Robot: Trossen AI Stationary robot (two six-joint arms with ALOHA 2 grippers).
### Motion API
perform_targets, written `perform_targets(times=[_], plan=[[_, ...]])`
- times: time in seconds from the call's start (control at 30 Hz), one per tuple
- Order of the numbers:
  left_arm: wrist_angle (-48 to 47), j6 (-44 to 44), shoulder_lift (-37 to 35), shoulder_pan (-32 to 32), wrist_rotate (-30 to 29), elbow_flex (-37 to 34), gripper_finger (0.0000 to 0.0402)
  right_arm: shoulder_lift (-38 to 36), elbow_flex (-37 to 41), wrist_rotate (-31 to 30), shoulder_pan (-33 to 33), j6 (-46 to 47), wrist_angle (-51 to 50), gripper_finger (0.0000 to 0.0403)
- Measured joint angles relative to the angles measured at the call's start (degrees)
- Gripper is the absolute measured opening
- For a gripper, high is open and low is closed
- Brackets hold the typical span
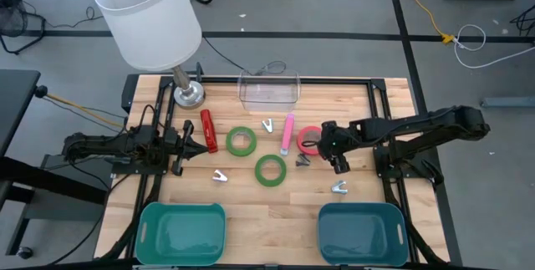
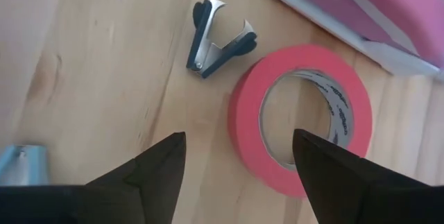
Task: Pick and place Stapler, Stapler remover, tape
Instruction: Put the pink tape into the blue bin
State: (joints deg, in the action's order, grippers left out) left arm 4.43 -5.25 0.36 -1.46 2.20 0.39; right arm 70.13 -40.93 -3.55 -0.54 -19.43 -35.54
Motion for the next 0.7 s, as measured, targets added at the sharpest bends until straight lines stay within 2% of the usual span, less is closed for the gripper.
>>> perform_targets(times=[0.3,0.7], plan=[[0.00,0.00,0.00,0.01,0.00,0.01,0.0003,1.38,-0.12,0.09,-0.21,-1.02,1.05,0.0265],[0.00,0.00,0.00,0.01,0.00,0.00,0.0003,11.49,-3.14,2.02,-2.56,-3.56,0.52,0.0265]])
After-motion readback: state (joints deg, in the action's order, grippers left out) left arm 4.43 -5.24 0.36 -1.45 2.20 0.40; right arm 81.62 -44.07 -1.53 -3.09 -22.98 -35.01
